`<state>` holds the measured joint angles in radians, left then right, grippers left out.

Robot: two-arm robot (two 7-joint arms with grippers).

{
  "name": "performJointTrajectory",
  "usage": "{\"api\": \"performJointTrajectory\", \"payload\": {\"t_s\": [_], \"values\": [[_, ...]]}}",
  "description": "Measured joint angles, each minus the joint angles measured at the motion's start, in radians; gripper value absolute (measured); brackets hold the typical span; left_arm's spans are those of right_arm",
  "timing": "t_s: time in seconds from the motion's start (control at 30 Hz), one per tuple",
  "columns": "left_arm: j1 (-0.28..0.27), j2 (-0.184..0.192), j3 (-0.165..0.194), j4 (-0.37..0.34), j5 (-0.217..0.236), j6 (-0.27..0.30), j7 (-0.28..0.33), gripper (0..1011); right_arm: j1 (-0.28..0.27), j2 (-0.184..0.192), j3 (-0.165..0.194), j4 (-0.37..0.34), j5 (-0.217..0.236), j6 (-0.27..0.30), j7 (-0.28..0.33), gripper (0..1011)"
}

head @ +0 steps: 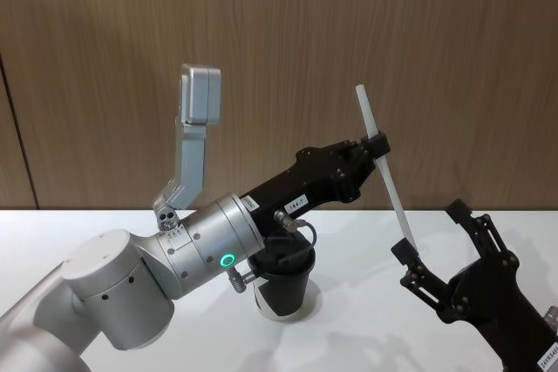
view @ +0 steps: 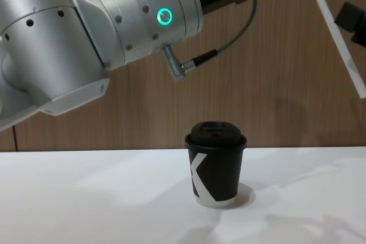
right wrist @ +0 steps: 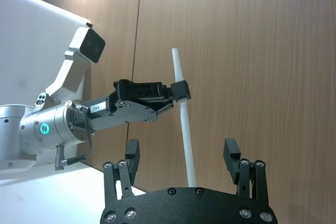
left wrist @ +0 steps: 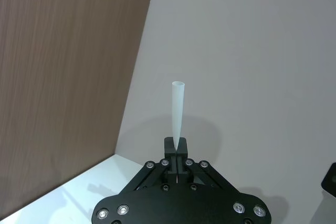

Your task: Pick up the straw with one hand, pass it to the other hand, and insert it into the cup.

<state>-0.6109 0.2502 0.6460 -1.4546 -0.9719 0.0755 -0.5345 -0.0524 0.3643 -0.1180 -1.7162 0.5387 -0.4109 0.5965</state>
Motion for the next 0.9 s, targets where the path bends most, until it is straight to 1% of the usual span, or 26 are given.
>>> {"api": "performJointTrajectory", "payload": {"t_s": [0.9], "values": [[0.0,0.0,0.0,0.0,0.0,0.0,0.0,6,0.0,0.0,0.0,0.0,0.0,0.0,0.0,1001]]}}
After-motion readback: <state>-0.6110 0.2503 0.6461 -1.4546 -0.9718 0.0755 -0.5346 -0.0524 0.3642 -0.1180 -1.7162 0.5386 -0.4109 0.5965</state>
